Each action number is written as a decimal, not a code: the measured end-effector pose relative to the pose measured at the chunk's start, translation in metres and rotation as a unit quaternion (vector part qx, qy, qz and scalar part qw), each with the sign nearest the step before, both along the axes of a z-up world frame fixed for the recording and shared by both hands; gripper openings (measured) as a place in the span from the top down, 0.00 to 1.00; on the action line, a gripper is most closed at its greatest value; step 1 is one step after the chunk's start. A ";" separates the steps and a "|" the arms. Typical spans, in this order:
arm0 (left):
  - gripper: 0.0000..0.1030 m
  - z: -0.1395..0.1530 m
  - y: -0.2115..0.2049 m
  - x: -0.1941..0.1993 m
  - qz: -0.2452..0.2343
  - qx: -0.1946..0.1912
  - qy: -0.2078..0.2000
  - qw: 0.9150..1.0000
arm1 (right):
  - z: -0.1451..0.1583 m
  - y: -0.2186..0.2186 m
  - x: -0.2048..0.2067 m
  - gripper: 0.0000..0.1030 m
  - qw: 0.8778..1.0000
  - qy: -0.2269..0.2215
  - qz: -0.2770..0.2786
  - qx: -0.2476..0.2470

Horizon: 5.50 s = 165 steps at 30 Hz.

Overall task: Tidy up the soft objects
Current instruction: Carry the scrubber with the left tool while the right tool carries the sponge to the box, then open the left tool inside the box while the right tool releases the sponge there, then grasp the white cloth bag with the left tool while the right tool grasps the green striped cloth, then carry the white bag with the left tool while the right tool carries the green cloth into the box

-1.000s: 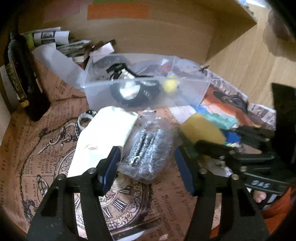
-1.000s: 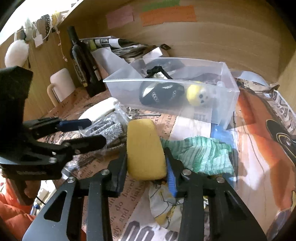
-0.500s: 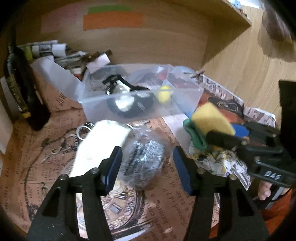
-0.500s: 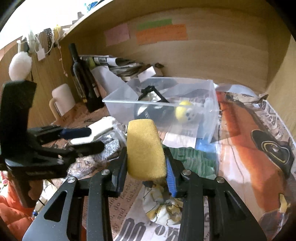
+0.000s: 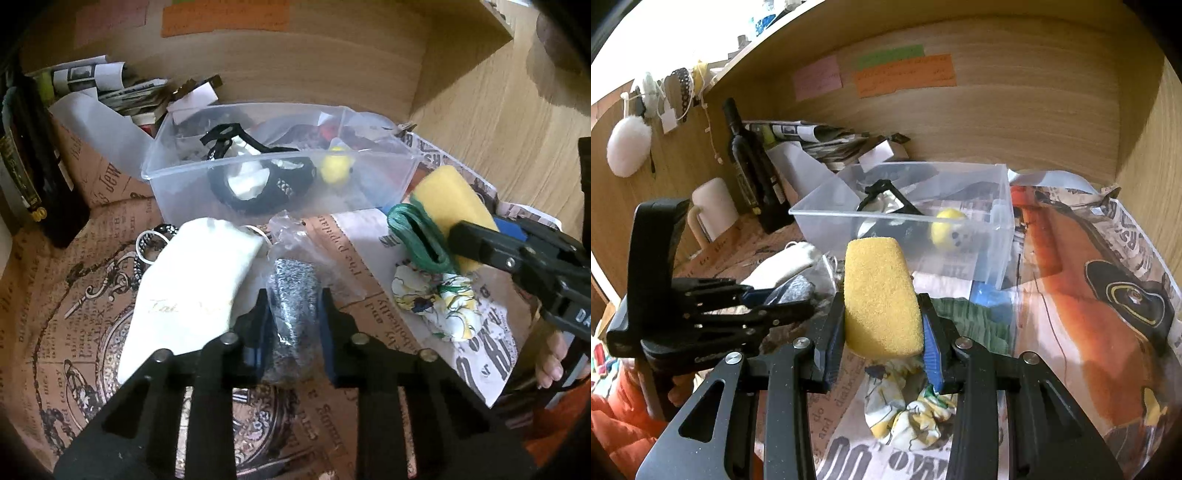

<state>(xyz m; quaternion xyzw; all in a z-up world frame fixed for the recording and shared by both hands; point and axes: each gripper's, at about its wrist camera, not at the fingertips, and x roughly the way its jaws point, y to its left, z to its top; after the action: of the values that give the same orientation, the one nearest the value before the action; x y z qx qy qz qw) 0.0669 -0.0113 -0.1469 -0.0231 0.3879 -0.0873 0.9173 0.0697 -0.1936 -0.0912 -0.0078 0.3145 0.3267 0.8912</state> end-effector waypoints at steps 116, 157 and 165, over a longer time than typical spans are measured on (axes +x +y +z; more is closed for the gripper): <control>0.83 0.012 0.039 -0.009 0.037 0.011 -0.028 0.999 | -0.013 -0.011 0.045 0.70 0.997 0.007 -0.049 -0.058; 0.83 0.073 0.046 0.118 0.053 -0.001 -0.069 0.996 | 0.036 0.042 0.112 0.69 0.996 -0.065 -0.035 -0.049; 0.83 0.050 0.034 0.146 0.047 0.025 -0.039 0.998 | 0.012 0.055 0.126 0.69 0.996 -0.038 -0.023 -0.080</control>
<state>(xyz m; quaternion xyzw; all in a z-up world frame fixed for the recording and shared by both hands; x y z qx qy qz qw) 0.2124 0.0224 -0.0971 -0.0148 0.3525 -0.0348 0.9351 0.1957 -0.1384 -0.0791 -0.0842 0.3052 0.2791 0.9066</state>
